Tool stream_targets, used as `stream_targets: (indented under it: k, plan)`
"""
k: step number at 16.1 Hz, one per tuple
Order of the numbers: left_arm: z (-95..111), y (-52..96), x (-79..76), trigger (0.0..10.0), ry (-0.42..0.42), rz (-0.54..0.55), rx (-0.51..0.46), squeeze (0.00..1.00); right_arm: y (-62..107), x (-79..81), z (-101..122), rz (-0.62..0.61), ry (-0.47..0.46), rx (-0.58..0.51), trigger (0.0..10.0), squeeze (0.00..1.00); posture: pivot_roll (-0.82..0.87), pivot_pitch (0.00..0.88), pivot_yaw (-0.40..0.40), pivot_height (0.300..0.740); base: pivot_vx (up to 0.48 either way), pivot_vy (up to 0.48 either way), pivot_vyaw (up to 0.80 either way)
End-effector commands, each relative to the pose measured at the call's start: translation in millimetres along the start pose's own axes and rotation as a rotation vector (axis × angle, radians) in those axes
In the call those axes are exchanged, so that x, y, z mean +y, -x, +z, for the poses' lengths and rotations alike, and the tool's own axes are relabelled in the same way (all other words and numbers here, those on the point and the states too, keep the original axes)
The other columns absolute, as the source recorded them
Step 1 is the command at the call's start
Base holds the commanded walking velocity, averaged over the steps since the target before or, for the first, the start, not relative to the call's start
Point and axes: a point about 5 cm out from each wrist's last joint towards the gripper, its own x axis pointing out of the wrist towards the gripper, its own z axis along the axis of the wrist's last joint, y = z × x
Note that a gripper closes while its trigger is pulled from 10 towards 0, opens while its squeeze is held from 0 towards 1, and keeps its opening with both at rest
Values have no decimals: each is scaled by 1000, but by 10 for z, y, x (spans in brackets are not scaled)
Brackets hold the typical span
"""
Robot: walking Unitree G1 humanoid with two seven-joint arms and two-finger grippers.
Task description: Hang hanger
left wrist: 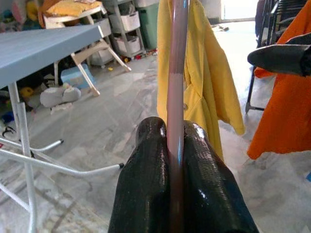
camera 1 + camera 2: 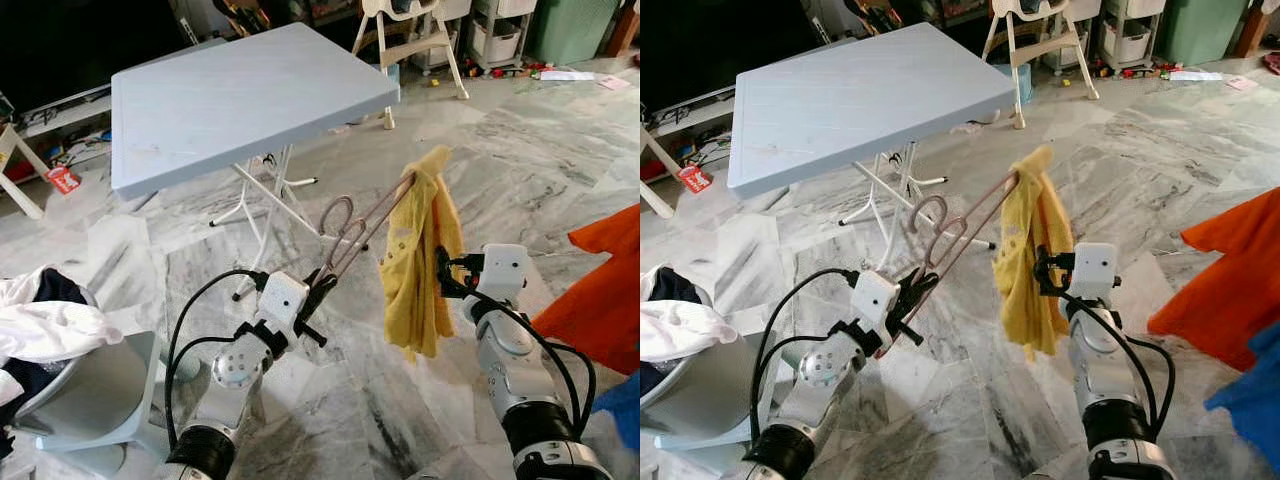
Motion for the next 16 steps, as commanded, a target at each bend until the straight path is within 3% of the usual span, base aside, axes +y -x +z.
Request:
stream_targets:
  k: [1, 7, 13, 16]
  plan:
    - [122, -18, 29, 0, 11, 5, -61, 0, -17, 46, 34, 9, -2, -12, 10000, 0, -166, 0, 148, 740, 0, 0, 0]
    - [110, 32, -104, 0, 24, -65, -61, 0, -15, 78, 33, 20, -4, -16, 10000, 0, -167, 0, 148, 740, 0, 0, 0]
    - [77, 80, 68, 0, 37, 149, -49, 0, 97, 143, -29, -69, 50, -40, 10000, 0, -170, 0, 144, 740, 0, 0, 0]
    - [57, 89, 65, 0, 44, 150, -40, 0, 110, 138, -65, -89, 43, -27, 10000, 0, -171, 0, 148, 740, 0, 0, 0]
